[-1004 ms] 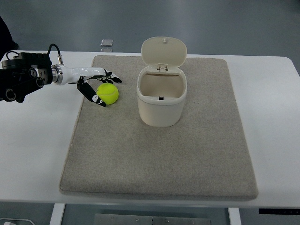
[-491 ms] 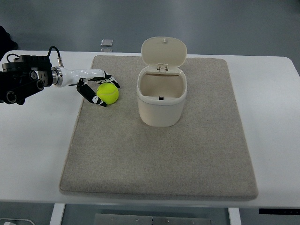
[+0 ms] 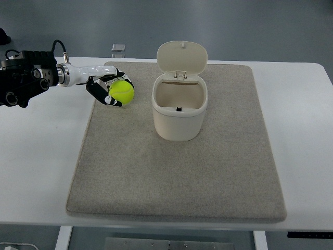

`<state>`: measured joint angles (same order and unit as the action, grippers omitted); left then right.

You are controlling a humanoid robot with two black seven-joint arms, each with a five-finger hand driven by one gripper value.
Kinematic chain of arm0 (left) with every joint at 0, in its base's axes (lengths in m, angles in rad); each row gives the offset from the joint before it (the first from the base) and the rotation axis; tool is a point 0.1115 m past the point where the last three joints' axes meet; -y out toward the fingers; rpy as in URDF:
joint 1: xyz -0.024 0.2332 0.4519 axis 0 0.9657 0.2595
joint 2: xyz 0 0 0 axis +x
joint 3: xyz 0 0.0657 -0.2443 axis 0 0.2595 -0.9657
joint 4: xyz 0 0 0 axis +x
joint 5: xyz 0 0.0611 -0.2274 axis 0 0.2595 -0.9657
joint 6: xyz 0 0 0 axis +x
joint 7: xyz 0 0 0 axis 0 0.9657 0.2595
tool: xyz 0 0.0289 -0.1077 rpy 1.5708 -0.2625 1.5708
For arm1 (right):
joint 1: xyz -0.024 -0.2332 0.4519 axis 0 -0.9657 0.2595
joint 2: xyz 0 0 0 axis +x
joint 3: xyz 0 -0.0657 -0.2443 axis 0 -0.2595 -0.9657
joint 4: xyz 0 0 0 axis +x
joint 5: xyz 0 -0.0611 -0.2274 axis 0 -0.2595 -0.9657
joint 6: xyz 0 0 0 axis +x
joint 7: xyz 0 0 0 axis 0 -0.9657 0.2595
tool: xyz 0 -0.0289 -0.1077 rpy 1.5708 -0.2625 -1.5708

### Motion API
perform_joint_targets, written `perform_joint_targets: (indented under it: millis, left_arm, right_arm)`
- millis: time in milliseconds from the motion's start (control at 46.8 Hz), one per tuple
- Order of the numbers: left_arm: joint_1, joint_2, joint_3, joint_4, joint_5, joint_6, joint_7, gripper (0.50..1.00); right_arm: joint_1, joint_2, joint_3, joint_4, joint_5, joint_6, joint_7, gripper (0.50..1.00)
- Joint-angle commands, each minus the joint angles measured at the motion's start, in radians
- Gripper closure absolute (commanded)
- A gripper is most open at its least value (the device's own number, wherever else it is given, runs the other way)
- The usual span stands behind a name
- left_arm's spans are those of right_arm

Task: Put tennis ball into box with left hand
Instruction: 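Lift the ball with the left hand and carry it above the bin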

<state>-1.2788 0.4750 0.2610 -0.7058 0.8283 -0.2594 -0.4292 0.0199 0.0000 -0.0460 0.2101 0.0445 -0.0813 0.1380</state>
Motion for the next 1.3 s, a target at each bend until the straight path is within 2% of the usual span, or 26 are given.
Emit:
perform_joint_targets:
  millis: [0,299,577,769,897,1004,1282]
  left_arm:
    - [-0.002,-0.001,-0.008,0.0,-0.005,0.0,0.012,1.0]
    - [0.004,0.001,-0.111,0.002,-0.107,-0.008,0.043,1.0]
    - [0.003,0.001,-0.19,0.005,-0.414,0.0,0.056,1.0]
    - [-0.01,0.001,-0.337,0.017,-0.629,0.005,0.07,1.0]
    - [-0.066,-0.001,-0.41,0.017,-0.71,0.031,0.098,1.0]
    - [-0.125,-0.01,-0.419,-0.006,-0.713,0.035,0.096,1.0]
    - [-0.261,-0.122,-0.436,-0.026,-0.71,0.032,0.095,1.0]
  right_arm:
    - [0.0,0.0,0.0,0.0,0.0,0.0,0.0,0.562]
    - [0.0,0.0,0.0,0.0,0.0,0.0,0.0,0.562]
    - [0.0,0.0,0.0,0.0,0.0,0.0,0.0,0.562]
    - [0.0,0.0,0.0,0.0,0.0,0.0,0.0,0.562]
    - [0.0,0.0,0.0,0.0,0.0,0.0,0.0,0.562]
    - [0.0,0.0,0.0,0.0,0.0,0.0,0.0,0.562]
    - [0.0,0.0,0.0,0.0,0.0,0.0,0.0,0.562]
